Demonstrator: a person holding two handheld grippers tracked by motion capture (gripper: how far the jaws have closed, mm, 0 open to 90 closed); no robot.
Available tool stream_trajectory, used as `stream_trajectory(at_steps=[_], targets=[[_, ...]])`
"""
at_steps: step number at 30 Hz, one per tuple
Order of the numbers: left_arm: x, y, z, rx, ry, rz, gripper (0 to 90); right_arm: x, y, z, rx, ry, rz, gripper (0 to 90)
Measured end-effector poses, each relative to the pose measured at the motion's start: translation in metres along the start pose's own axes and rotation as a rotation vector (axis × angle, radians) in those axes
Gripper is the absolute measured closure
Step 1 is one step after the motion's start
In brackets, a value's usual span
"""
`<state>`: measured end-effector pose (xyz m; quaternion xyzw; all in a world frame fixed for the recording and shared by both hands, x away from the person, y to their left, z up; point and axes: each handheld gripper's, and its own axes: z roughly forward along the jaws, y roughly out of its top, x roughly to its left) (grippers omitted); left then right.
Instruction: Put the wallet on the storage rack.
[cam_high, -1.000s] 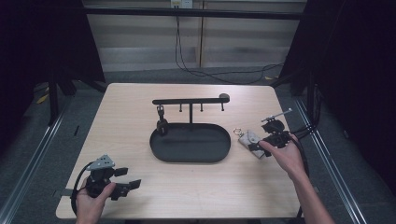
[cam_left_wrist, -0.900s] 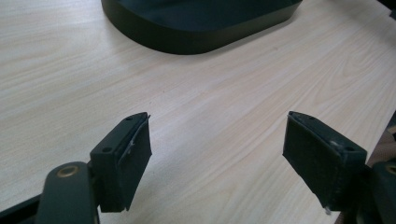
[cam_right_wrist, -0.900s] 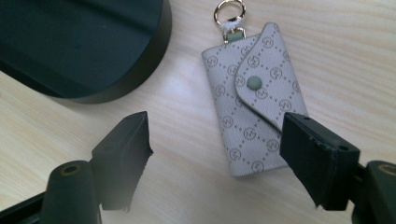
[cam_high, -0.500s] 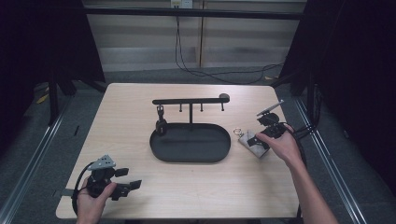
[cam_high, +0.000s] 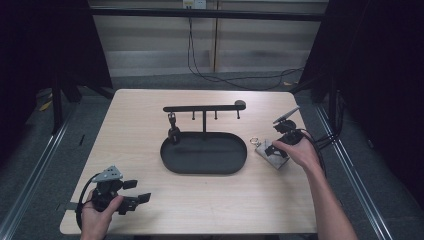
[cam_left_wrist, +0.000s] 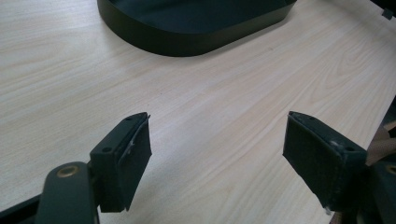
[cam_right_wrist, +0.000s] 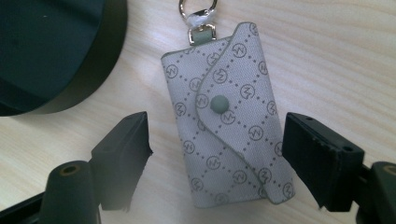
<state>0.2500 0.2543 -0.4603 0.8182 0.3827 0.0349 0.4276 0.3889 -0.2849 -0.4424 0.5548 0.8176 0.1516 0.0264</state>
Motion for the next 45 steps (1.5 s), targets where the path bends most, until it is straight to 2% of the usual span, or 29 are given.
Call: stream_trajectory(at_steps=[6,10,15,19,26,33,38,42,45], targets=[[0.000,0.000,0.000,0.003,0.001,0.004,23.2,0.000,0.004,0.010,0.022,-0.022,-0.012,22.5],[0.000,0.000,0.001,0.011,-0.015,0.011,23.1,0.003,0.007,0.018,0.046,-0.044,-0.023,20.5],[-0.001,0.001,0.002,0.021,-0.023,0.016,23.1,0.003,0.008,0.023,0.060,-0.067,-0.015,22.1],[-0.001,0.000,0.002,0.023,-0.026,0.014,23.1,0.001,0.009,0.027,0.072,-0.066,-0.012,23.0],[-0.002,0.000,0.004,0.037,-0.029,0.019,23.0,0.007,0.010,0.032,0.082,-0.094,-0.046,22.2],[-0.002,0.000,0.004,0.042,-0.028,0.021,23.0,0.007,0.010,0.034,0.098,-0.088,-0.049,25.4],[-0.001,0.000,0.004,0.042,-0.036,0.017,22.8,0.005,0.011,0.030,0.096,-0.087,-0.020,30.7],[-0.001,0.000,0.004,0.040,-0.034,0.016,22.5,0.008,0.014,0.029,0.133,-0.097,-0.055,31.7],[-0.001,0.000,0.003,0.041,-0.033,0.016,22.5,0.011,0.018,0.027,0.129,-0.090,-0.053,31.9]])
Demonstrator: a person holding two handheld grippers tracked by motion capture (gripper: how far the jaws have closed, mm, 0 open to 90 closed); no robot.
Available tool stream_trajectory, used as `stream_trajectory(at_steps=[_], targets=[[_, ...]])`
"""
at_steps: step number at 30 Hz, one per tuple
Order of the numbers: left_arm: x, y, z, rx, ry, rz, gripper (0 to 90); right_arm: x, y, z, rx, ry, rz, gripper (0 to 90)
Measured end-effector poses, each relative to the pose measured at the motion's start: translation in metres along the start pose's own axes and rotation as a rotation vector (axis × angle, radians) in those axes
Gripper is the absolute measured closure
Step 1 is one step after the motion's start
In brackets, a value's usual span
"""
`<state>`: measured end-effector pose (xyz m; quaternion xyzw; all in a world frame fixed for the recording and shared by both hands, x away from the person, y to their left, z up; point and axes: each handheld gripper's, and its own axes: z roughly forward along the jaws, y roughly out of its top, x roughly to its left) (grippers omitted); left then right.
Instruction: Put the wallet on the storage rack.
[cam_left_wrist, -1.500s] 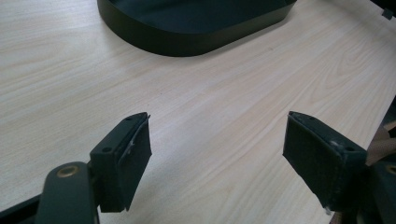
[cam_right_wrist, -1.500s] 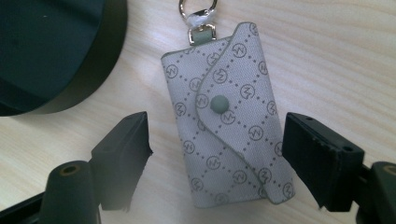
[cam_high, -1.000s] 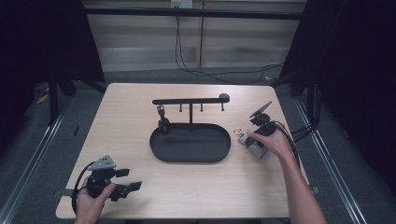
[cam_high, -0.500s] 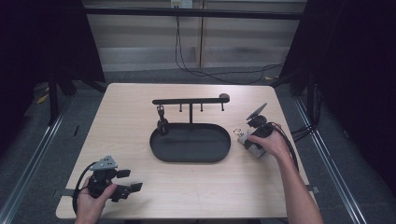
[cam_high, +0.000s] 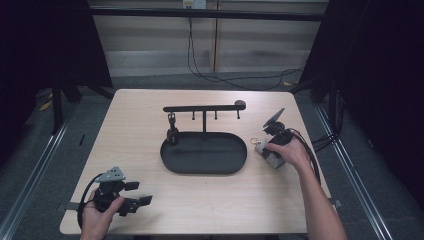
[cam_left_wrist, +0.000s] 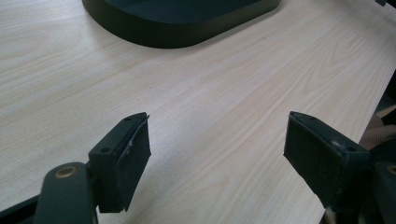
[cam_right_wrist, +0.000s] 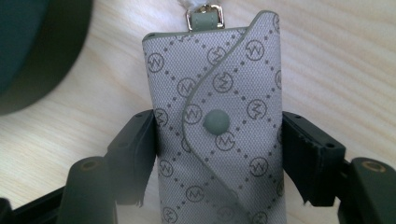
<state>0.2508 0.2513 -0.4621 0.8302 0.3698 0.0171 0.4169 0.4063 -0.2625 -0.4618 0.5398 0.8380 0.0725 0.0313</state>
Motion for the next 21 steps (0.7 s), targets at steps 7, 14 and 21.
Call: stream_trajectory(at_steps=[7,14,21], targets=[[0.000,0.000,0.001,0.006,-0.005,0.000,22.5,0.000,0.001,-0.003,-0.010,0.049,0.018,32.0],[-0.001,0.000,0.002,0.007,-0.004,0.009,22.5,-0.008,-0.004,-0.014,-0.017,0.078,0.059,32.1],[-0.004,0.001,0.000,-0.013,-0.010,0.021,22.2,-0.009,-0.003,-0.026,-0.023,0.085,0.052,32.2]])
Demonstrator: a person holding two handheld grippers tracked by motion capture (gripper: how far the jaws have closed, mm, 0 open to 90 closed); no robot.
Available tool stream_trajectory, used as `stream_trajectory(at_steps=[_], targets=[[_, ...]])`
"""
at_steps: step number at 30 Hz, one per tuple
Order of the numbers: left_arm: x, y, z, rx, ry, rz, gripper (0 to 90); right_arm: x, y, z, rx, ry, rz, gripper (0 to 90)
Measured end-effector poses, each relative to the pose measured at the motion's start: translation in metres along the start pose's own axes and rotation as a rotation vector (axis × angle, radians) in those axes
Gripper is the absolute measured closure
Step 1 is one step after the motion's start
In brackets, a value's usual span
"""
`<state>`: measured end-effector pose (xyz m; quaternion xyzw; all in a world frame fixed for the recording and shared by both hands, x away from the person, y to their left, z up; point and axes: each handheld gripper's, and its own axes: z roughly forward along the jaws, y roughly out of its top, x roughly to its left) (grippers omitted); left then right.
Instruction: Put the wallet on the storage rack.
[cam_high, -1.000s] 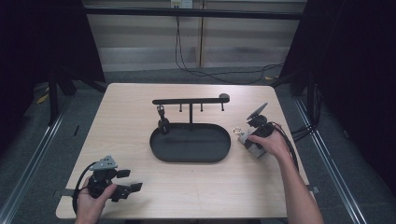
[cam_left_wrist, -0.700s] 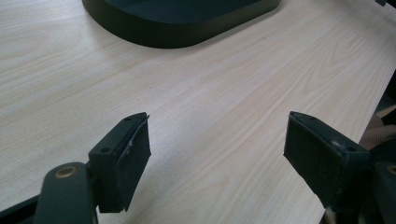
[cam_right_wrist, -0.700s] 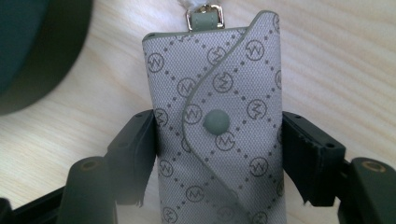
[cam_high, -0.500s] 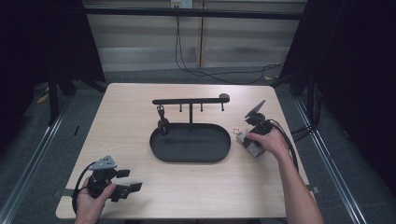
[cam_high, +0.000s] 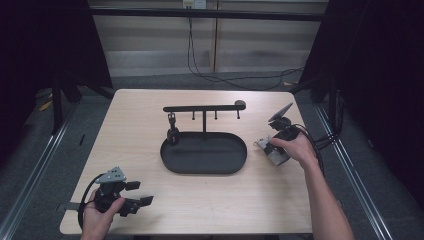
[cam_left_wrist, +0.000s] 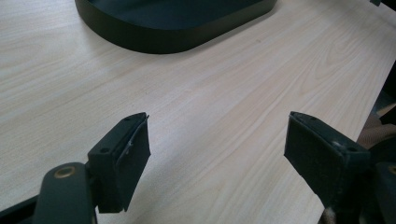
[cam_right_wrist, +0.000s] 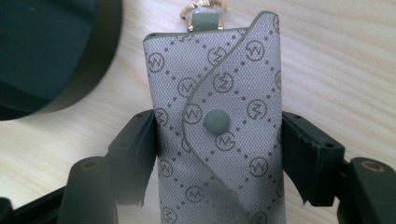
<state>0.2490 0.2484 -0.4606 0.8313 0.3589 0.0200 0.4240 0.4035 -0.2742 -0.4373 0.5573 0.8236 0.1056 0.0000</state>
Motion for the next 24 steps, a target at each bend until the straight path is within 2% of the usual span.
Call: stream_trajectory(at_steps=[4,13,21,24], targets=[[0.000,0.000,0.000,-0.002,0.004,0.003,22.1,0.001,0.001,-0.005,-0.007,0.013,0.004,32.2],[0.000,0.001,0.000,-0.002,0.005,0.004,22.1,-0.006,-0.001,-0.012,-0.026,0.017,0.063,32.3],[0.000,0.001,0.000,-0.005,0.012,-0.004,21.9,-0.005,0.003,-0.023,-0.029,0.009,0.054,32.3],[0.001,0.001,0.000,-0.005,0.011,-0.012,20.6,-0.005,0.004,-0.025,-0.042,0.013,0.070,32.3]])
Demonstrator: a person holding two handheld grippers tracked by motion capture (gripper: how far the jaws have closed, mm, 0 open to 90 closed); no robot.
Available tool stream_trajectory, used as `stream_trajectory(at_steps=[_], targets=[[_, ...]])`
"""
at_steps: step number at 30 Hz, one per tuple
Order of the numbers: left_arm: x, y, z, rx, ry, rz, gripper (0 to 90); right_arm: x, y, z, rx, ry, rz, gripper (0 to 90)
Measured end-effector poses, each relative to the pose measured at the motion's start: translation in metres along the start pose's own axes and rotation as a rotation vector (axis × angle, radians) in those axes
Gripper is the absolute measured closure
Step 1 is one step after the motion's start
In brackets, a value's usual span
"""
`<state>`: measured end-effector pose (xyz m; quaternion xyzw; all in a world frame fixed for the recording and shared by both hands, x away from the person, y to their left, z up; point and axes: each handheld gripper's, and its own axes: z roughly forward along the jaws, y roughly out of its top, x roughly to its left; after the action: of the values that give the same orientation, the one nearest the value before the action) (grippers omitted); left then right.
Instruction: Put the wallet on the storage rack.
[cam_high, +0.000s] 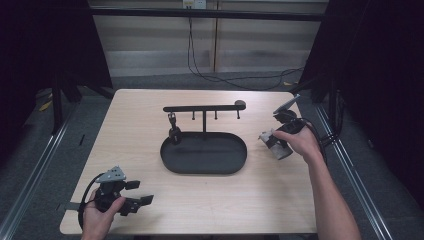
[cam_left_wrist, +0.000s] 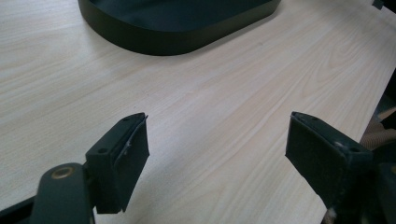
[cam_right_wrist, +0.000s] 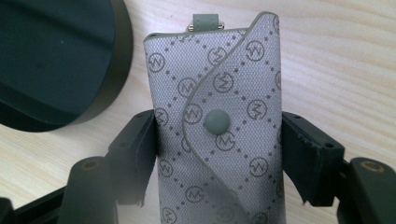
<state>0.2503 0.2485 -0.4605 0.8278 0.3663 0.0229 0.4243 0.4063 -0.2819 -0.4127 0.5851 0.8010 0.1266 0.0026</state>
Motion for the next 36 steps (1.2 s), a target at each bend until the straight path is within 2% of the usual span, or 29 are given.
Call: stream_trajectory(at_steps=[3,7,12,19,25,28,30,36], targets=[[0.000,0.000,-0.001,-0.004,0.005,-0.001,20.3,0.001,-0.001,0.000,0.004,-0.009,0.003,32.3],[-0.001,0.000,0.000,-0.001,0.006,0.007,20.2,0.002,-0.002,-0.006,-0.017,0.002,0.006,32.3],[-0.001,0.000,-0.001,-0.002,0.013,0.005,20.2,0.004,-0.006,-0.013,-0.037,-0.007,0.008,32.3],[0.001,0.000,-0.001,0.000,0.013,-0.008,20.2,0.006,-0.008,-0.022,-0.076,0.021,0.012,32.3],[0.001,0.000,-0.001,0.003,0.011,-0.006,20.2,0.015,-0.009,-0.029,-0.101,0.032,-0.006,32.3],[0.001,0.000,-0.001,0.000,0.013,-0.007,20.2,0.020,-0.008,-0.035,-0.142,0.030,-0.022,32.3],[0.001,0.000,-0.001,-0.001,0.014,-0.009,20.2,0.024,-0.007,-0.040,-0.147,0.036,-0.030,32.3],[0.002,-0.001,-0.002,-0.002,0.018,-0.006,20.2,0.034,-0.004,-0.044,-0.171,0.078,-0.043,32.4]])
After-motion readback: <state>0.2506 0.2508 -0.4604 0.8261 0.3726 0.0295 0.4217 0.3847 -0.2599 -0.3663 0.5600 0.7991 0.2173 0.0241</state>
